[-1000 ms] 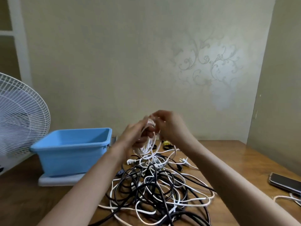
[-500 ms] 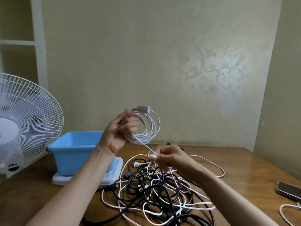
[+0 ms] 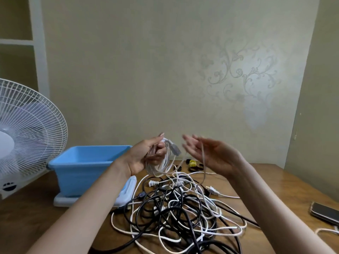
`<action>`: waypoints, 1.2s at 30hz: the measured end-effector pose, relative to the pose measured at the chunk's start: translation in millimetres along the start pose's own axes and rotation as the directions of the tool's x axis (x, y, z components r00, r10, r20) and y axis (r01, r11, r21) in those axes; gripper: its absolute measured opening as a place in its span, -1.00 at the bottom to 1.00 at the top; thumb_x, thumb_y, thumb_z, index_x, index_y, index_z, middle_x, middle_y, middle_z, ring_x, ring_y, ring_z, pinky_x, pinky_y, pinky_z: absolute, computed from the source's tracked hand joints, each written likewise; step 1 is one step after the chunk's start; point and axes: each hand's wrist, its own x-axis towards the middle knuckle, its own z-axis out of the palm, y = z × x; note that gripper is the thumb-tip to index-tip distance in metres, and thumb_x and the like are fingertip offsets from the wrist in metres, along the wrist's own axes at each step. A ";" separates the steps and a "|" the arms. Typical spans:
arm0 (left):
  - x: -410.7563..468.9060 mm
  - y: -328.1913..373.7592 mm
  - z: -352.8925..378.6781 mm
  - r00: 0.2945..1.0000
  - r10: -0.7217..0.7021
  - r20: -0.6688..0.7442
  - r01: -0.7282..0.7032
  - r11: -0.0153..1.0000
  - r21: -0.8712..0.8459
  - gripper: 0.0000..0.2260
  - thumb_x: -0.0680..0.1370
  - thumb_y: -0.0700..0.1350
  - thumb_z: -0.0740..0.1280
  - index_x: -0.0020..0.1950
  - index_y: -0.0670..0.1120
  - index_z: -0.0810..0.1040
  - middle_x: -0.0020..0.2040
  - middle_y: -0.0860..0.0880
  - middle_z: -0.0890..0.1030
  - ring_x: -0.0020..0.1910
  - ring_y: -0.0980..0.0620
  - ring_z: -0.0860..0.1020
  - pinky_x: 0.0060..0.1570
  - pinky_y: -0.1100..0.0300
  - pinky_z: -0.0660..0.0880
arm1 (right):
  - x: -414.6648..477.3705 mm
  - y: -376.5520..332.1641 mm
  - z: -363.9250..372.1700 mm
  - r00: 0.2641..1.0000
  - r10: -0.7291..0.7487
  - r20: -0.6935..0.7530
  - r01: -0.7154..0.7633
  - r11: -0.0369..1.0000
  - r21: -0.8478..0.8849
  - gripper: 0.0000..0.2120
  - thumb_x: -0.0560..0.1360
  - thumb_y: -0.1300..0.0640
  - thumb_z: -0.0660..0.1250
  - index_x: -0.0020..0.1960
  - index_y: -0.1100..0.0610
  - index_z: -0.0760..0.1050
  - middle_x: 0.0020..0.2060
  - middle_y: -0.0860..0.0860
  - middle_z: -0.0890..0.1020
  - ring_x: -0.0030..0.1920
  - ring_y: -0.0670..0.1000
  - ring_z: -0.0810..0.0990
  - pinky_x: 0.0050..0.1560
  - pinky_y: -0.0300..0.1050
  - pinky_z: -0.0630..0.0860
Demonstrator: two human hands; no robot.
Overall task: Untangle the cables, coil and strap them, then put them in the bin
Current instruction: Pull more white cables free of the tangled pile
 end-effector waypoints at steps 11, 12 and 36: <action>16.3 -16.7 20.0 0.990 0.082 -0.118 -0.056 0.977 0.207 -0.59 0.62 0.13 0.10 -0.33 -0.07 0.39 -0.54 0.08 0.28 -0.60 0.21 0.21 -0.59 0.38 0.08 | 15.1 40.5 37.6 0.800 -0.576 0.169 0.082 -0.173 -0.981 -0.74 0.34 0.20 0.50 -0.37 0.03 0.44 -0.33 0.04 0.63 -0.26 0.04 0.60 -0.23 -0.10 0.49; 16.7 -17.1 19.7 0.982 0.111 -0.154 -0.076 0.973 0.216 -0.64 0.63 0.04 0.14 -0.33 -0.07 0.40 -0.56 0.10 0.29 -0.61 0.21 0.22 -0.61 0.38 0.10 | 13.5 46.3 39.1 0.784 -0.591 0.190 0.127 -0.146 -0.981 -0.78 0.35 0.21 0.49 -0.33 0.04 0.46 -0.34 0.02 0.63 -0.26 0.02 0.60 -0.24 -0.12 0.49; -6.4 21.7 -44.3 0.903 0.209 0.376 -0.021 0.894 -0.448 -0.66 0.66 -0.10 0.08 0.12 -0.36 0.47 -0.51 -0.01 0.27 -0.56 0.13 0.21 -0.51 0.24 0.25 | -0.1 0.0 -76.1 0.940 -0.028 -0.339 -0.274 0.528 -0.804 -0.67 0.57 0.05 0.27 -0.29 0.22 0.39 -0.67 0.01 0.30 -0.69 -0.09 0.22 -0.59 -0.31 0.24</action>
